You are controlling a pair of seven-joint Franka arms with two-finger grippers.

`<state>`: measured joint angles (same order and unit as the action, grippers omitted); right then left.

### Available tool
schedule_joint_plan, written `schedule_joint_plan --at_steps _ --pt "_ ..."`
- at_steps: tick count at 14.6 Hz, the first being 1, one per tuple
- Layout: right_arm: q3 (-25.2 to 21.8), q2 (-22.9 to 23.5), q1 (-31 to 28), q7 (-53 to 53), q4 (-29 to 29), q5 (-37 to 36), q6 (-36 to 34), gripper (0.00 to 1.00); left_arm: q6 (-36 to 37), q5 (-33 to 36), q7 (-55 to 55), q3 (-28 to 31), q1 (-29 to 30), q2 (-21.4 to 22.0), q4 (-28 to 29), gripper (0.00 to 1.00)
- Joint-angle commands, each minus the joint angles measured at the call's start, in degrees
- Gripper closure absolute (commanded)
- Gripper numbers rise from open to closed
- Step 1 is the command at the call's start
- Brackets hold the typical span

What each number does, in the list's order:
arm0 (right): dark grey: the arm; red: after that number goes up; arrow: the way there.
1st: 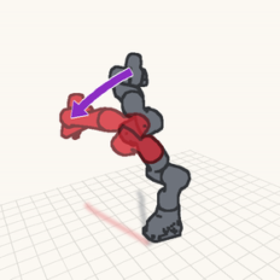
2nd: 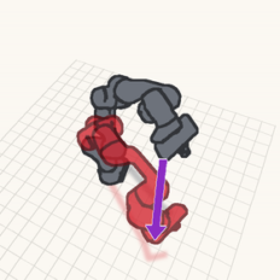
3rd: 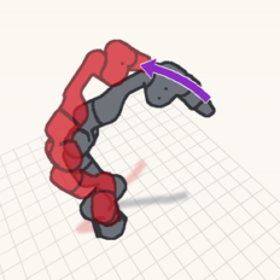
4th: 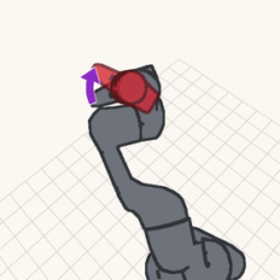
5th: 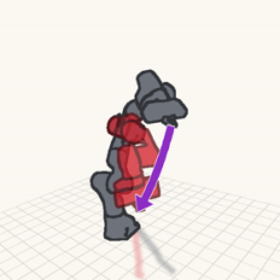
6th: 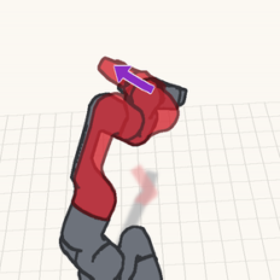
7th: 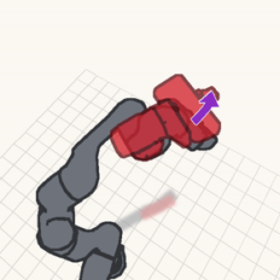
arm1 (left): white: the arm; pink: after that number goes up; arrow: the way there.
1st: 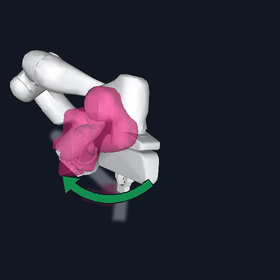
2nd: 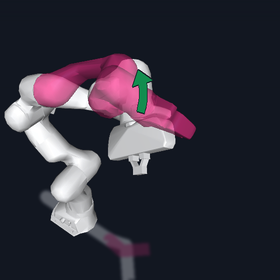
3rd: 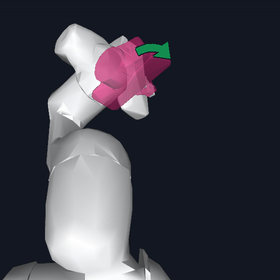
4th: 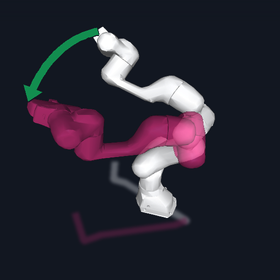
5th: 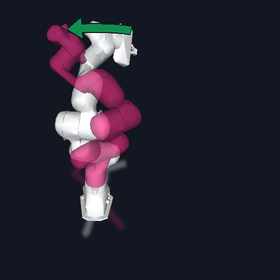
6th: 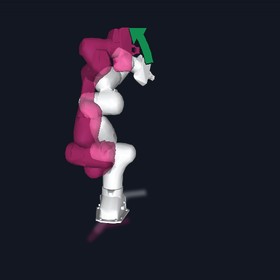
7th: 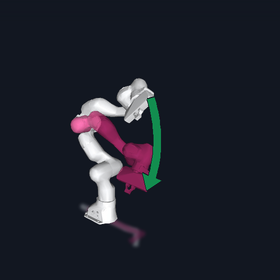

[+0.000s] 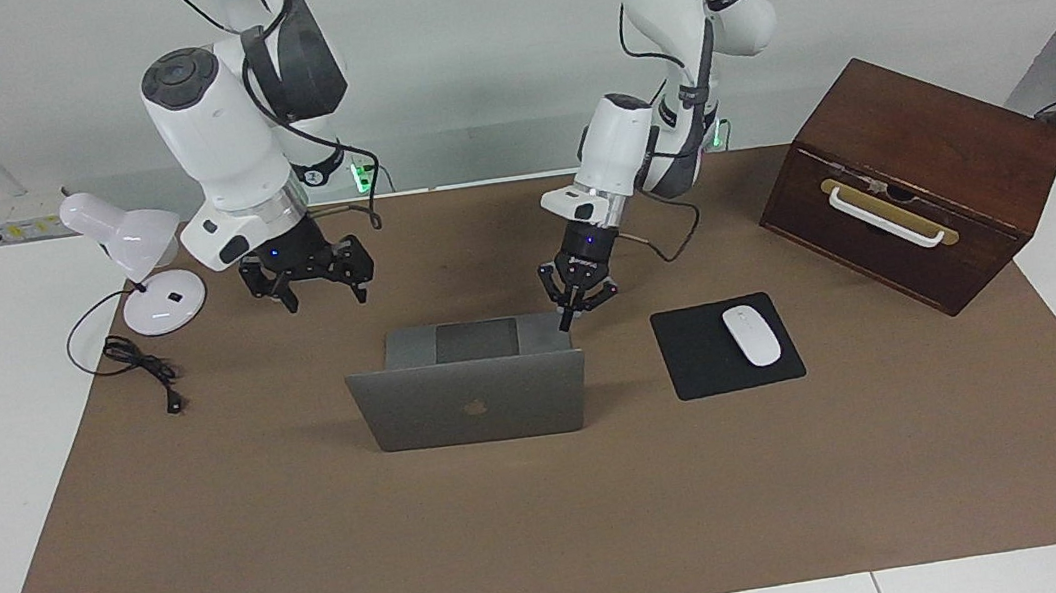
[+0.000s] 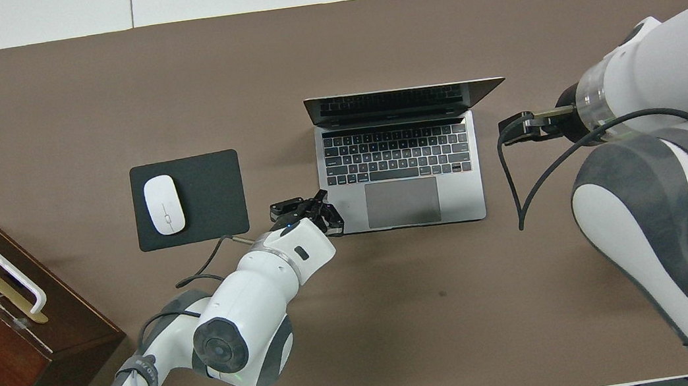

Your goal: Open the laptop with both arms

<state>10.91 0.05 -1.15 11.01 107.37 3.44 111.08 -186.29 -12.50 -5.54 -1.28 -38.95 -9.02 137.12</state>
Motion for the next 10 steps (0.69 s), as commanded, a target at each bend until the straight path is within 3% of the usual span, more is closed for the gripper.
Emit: schedule_joint_plan --at_steps 1,6,10 --pt "-0.89 -2.94 -0.52 -4.32 1.09 -0.80 -2.17 0.00 9.94 -0.86 0.00 -0.21 2.38 5.75 -1.06 1.00" --pt "-0.89 -6.63 -0.52 -5.03 1.70 -0.80 -9.47 0.00 31.22 -0.25 0.53 0.14 6.68 11.03 -8.53 1.00" --pt "-0.81 -7.16 -0.69 -5.30 2.41 -0.80 -9.31 0.00 50.36 3.96 0.79 0.05 12.47 16.21 -15.81 1.00"
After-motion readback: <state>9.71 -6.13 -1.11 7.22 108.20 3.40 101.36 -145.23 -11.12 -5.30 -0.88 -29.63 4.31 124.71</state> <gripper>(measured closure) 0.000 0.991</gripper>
